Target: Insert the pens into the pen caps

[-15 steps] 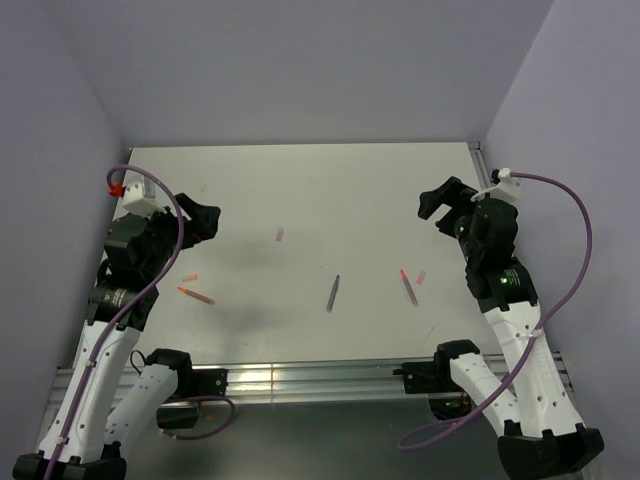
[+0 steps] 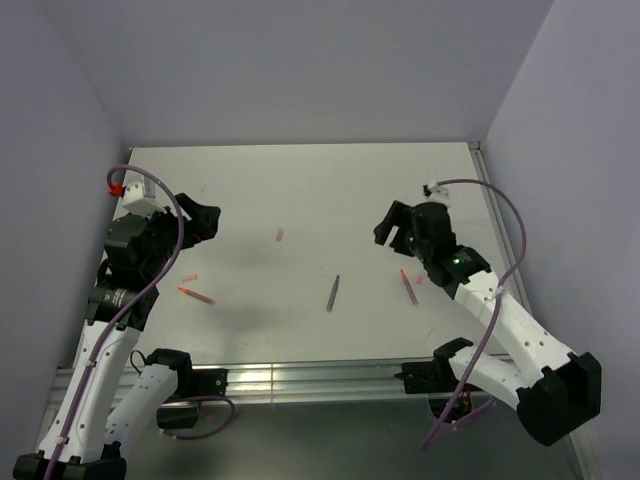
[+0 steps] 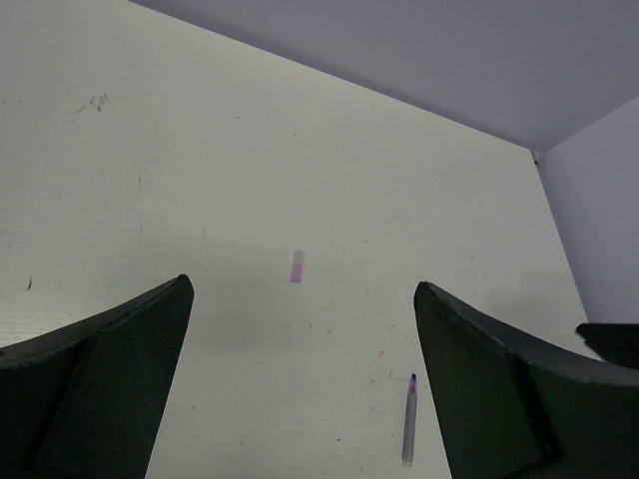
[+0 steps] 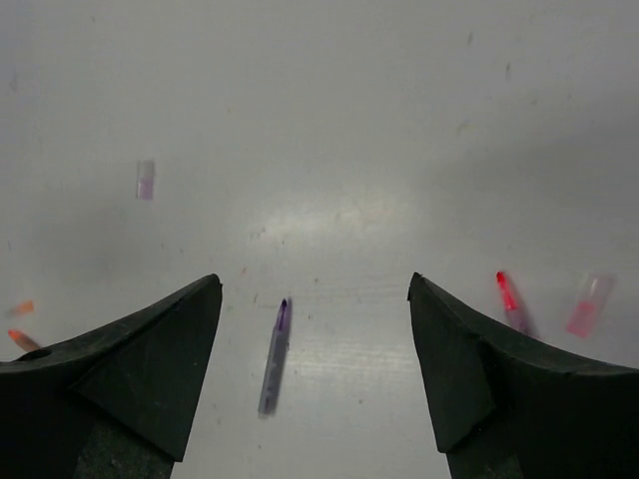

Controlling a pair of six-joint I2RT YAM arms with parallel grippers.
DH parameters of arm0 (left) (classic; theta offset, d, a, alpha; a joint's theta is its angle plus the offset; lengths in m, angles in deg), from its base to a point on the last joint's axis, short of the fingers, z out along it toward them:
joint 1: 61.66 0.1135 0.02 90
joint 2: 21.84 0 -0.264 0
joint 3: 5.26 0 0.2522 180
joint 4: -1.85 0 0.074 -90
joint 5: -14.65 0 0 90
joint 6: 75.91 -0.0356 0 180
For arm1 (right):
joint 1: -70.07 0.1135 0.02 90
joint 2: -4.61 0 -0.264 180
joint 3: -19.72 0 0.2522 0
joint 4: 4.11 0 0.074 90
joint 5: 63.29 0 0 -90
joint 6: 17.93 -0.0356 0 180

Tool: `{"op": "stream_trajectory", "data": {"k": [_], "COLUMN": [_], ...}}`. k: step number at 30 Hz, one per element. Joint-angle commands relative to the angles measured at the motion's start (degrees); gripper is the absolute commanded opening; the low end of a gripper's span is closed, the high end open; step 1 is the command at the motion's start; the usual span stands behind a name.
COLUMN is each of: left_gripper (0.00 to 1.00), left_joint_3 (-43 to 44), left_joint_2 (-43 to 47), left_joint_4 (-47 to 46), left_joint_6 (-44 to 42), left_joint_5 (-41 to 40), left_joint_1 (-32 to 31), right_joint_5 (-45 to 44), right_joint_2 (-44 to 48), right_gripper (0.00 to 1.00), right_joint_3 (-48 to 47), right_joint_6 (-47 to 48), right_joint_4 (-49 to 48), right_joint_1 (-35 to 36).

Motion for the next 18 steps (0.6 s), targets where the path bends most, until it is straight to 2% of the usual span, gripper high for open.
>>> {"op": "stream_trajectory", "data": {"k": [1, 3, 4, 8, 11, 12, 18], "left_gripper": [0.99, 0.99, 0.99, 1.0, 1.0, 1.0, 1.0], "left_joint_3": [0.0, 0.0, 0.0, -0.1, -0.1, -0.1, -0.2], "left_joint_2": [0.3, 0.3, 0.3, 0.3, 0.2, 0.0, 0.1], "left_joint_4": [-1.5, -1.5, -1.6, -1.7, -1.7, -1.6, -1.6], "left_joint_6": [-1.2, -1.0, -1.1, -0.9, -0.8, -0.7, -0.6], "left_joint_5": [0.5, 0.9, 0.9, 1.3, 1.3, 1.1, 1.2], "left_joint_1": [-0.1, -0.1, -0.1, -0.1, -0.1, -0.1, -0.1], "right_joint_5": [-3.7, -7.8, -9.5, -13.2, -15.7, -15.9, -19.0], "right_joint_2": [-1.2, -2.6, -3.4, -10.1, -15.2, -16.6, -26.5], "right_gripper": [0.81, 0.79, 0.78, 0.71, 0.64, 0.58, 0.46], "right_joint_3": [5.0, 6.6, 7.3, 7.2, 5.5, 5.1, 0.1], "right_joint_6": [-6.5, -10.1, -11.3, -17.4, -20.6, -21.4, -26.8], "right_joint_4": [-4.0, -4.5, -4.3, -4.7, -5.0, -5.0, -3.2], "right_joint_1": [7.9, 11.9, 16.2, 23.8, 27.5, 28.2, 32.6]}}
